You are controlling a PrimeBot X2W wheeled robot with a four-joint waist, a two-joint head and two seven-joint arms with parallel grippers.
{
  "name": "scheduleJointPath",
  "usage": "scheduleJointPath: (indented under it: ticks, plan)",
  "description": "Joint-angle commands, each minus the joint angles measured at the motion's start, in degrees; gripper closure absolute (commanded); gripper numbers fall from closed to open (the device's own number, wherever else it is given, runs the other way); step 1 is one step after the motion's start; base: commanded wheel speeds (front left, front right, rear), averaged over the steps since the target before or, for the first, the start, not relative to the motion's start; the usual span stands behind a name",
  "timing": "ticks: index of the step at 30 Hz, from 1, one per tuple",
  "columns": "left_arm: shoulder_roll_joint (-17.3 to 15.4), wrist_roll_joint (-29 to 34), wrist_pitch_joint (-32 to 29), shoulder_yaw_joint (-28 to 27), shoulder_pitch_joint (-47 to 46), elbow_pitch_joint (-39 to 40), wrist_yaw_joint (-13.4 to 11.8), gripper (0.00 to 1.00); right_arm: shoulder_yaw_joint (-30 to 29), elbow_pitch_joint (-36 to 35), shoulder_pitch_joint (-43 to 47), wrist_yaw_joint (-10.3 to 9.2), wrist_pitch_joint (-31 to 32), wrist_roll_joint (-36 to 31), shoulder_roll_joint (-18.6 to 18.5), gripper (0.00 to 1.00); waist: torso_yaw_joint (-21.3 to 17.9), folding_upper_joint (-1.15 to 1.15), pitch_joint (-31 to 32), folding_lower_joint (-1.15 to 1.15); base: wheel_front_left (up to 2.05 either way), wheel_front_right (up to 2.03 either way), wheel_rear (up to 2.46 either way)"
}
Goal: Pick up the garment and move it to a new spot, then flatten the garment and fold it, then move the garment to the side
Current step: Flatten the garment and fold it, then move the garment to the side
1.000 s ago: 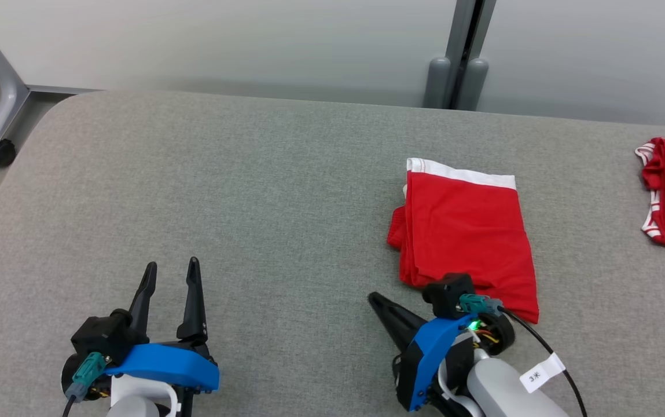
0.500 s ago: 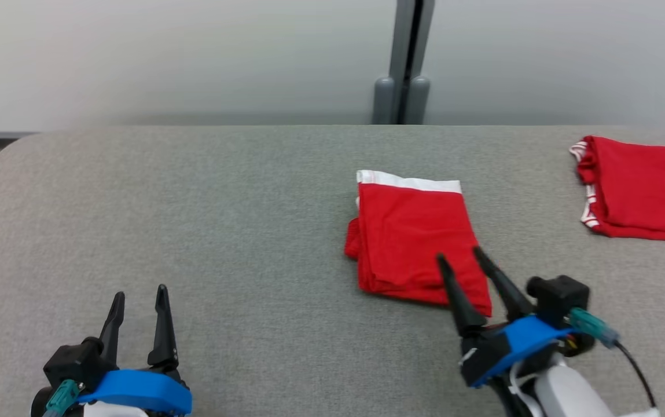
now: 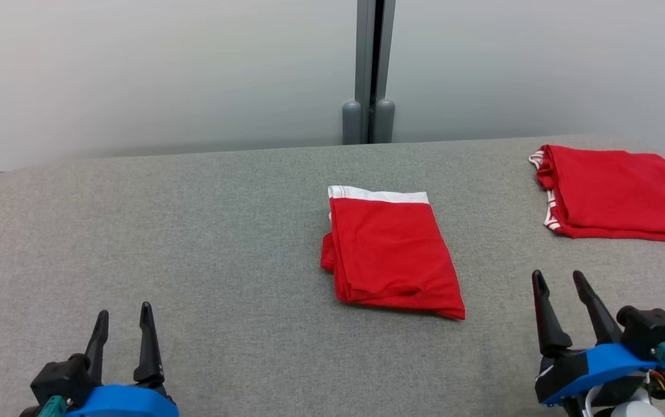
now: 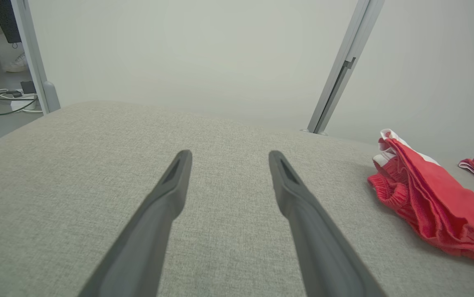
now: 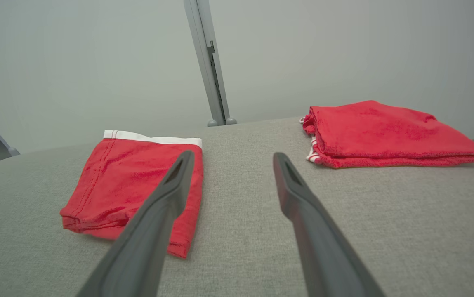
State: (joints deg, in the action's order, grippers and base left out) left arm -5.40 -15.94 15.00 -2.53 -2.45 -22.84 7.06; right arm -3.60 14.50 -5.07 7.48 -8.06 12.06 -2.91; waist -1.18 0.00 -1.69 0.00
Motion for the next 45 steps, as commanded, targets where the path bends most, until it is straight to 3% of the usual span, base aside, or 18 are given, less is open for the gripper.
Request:
scheduleJointPath:
  ticks: [1,29,37,45]
  plan:
    - [-0.41,0.56,0.23,0.33,0.65,-0.33,-0.19,0.00,0.52,0.19,1.07,0.03,0.51,-0.05,-0.02,0.00,0.05,0.00,0.34,0.00,0.00,0.00,0.00]
    - [-1.89,0.43,-0.34,2.64,-0.70,-1.68,-0.69,0.00,1.54,0.26,1.62,0.03,4.54,-0.04,-0.06,0.00,1.14,0.00,1.57,0.00,0.00,0.00,0.00]
    - [-2.07,0.11,-0.15,2.93,-1.87,-1.52,-0.61,0.00,0.63,2.94,-4.78,0.03,11.80,-3.49,-0.07,0.00,1.85,0.00,-0.31,0.00,0.00,0.00,0.00]
    - [-1.76,0.19,0.01,4.14,-4.56,-0.36,-0.39,0.00,0.62,13.17,-19.36,0.03,24.37,-0.91,-0.08,0.00,4.17,0.00,-4.76,0.00,0.00,0.00,0.00]
